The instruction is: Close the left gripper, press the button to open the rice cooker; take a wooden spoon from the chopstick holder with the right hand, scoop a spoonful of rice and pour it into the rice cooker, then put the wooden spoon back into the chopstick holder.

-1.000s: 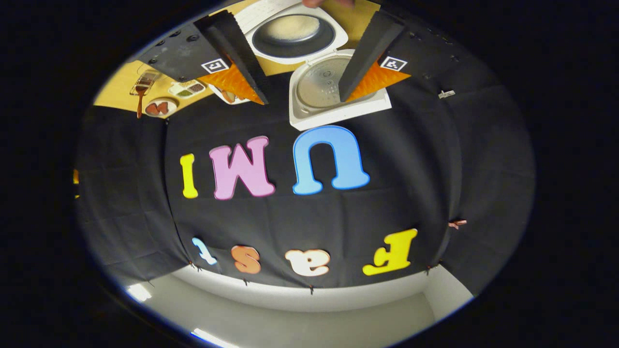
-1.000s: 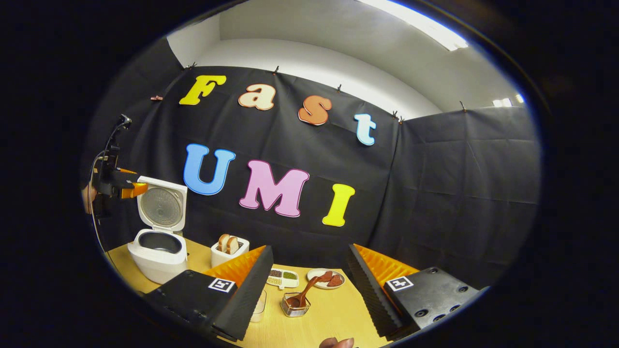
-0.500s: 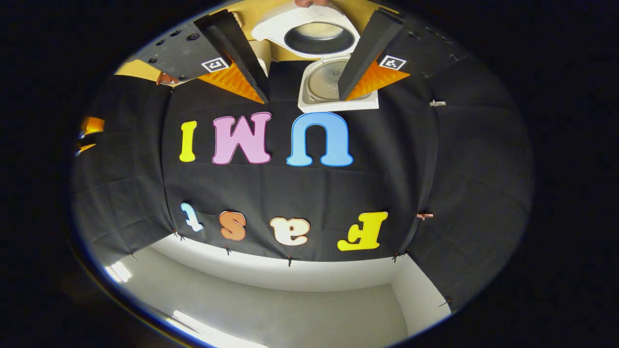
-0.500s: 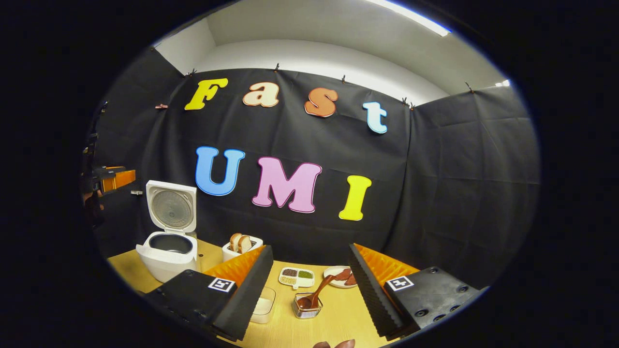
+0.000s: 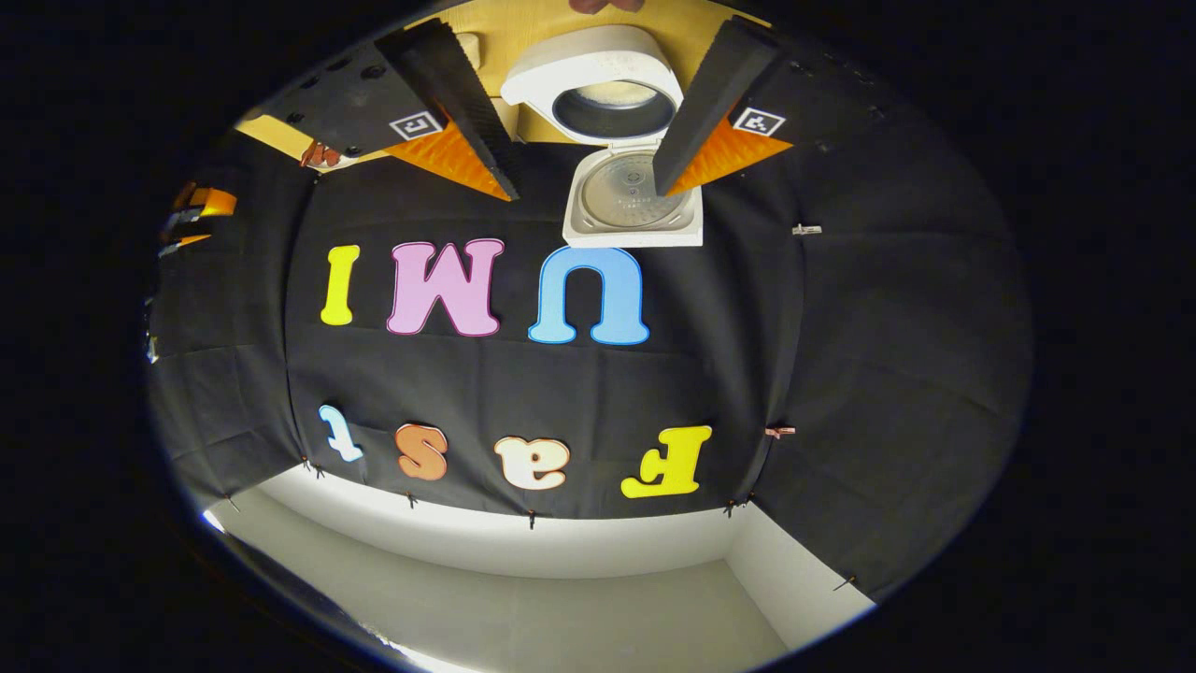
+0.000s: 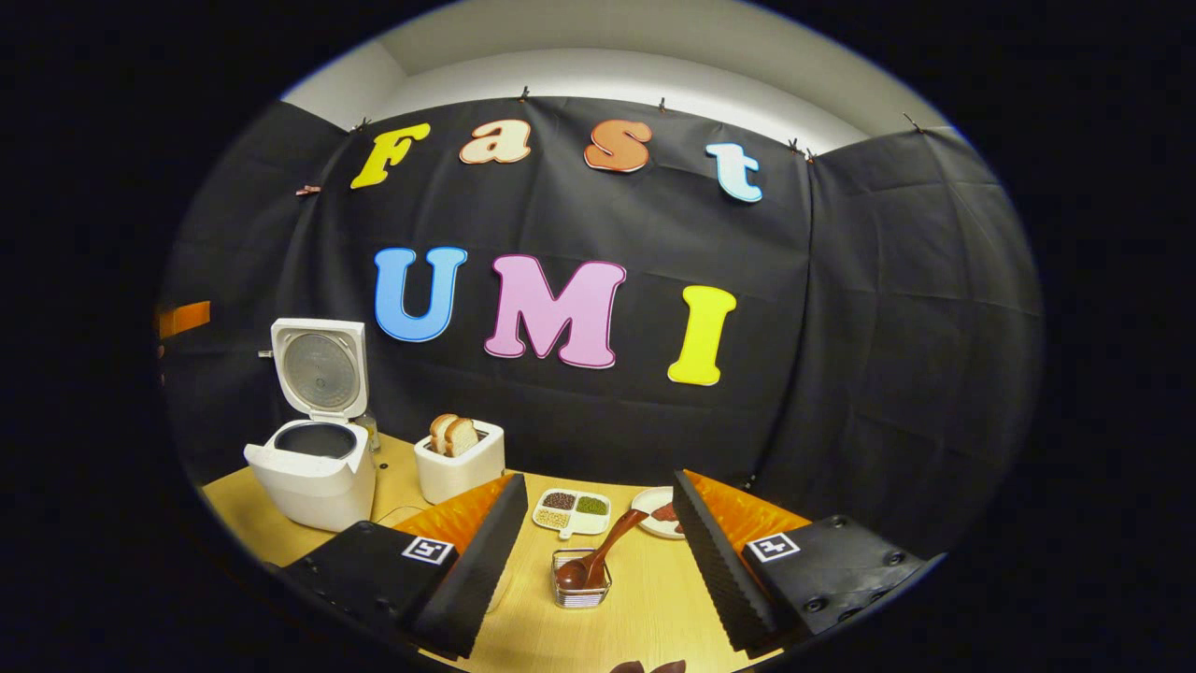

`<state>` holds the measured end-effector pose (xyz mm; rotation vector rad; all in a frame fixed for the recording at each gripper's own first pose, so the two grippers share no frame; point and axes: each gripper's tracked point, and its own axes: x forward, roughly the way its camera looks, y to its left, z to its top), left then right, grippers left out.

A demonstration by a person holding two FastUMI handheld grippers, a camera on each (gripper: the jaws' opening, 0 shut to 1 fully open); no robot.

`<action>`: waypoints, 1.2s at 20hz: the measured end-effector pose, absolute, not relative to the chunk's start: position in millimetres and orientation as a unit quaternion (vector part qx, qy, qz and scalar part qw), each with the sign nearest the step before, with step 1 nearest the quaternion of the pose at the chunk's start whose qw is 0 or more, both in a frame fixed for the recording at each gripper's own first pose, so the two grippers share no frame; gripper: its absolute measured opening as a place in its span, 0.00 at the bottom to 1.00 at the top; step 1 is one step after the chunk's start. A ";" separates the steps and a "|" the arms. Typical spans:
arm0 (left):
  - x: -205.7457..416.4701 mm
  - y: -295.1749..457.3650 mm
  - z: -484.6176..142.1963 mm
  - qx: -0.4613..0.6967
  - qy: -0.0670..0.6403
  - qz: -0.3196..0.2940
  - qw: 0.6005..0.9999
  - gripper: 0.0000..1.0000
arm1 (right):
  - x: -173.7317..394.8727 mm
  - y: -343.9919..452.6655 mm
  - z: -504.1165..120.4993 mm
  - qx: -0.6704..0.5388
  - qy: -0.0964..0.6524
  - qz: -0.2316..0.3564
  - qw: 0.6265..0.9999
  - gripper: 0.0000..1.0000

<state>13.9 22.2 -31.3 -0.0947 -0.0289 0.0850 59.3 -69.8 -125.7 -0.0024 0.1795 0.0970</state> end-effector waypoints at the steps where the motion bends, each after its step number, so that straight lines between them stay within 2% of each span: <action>1: 9.3 20.0 -30.3 -0.045 -0.015 0.043 0.998 0.97 | 63.3 -72.6 -135.7 0.003 0.096 0.052 0.994 0.98; 7: -3.8 11.0 -29.3 -0.027 -0.004 0.055 0.998 0.96 | 95.3 -88.7 -196.6 0.025 0.141 0.057 0.988 0.98; 24: -11.6 -16.7 -33.0 -0.018 0.023 0.097 0.995 0.97 | 173.5 -73.8 -326.3 0.075 0.238 0.130 0.960 0.95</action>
